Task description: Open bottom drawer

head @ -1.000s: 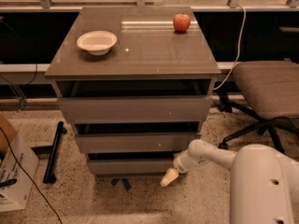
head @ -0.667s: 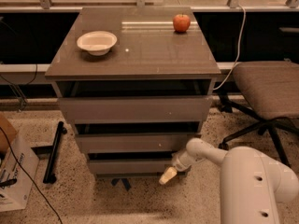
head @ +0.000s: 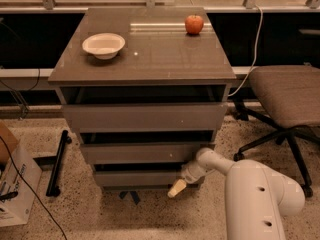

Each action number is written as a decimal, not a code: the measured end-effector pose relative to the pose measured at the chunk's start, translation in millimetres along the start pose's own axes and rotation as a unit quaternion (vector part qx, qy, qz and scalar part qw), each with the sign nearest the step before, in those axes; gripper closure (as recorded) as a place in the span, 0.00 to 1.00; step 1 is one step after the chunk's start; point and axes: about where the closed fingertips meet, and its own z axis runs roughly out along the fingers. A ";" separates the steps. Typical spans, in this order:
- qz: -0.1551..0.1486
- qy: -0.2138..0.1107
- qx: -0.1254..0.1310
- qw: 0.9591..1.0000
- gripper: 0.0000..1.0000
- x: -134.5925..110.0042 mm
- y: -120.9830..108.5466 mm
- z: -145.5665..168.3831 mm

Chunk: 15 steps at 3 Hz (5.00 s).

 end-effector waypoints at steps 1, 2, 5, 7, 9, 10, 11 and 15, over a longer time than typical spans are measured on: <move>0.009 0.001 -0.011 1.000 0.00 5.6 3.5 11.8; 0.013 -0.002 -0.020 1.000 0.16 9.8 10.1 17.6; 0.013 -0.002 -0.020 1.000 0.60 7.2 11.3 13.0; 0.030 0.029 -0.060 0.997 0.13 33.2 73.7 15.0; 0.030 0.029 -0.060 0.997 0.00 33.1 74.0 15.4; 0.019 0.049 -0.055 0.997 0.00 34.3 68.4 17.8; 0.011 0.105 -0.067 0.992 0.27 57.6 66.2 27.7; 0.046 0.175 -0.123 0.976 0.42 115.6 121.5 19.2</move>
Offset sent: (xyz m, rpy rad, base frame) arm -0.0194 0.0068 -0.0206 0.0461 0.0531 -0.0065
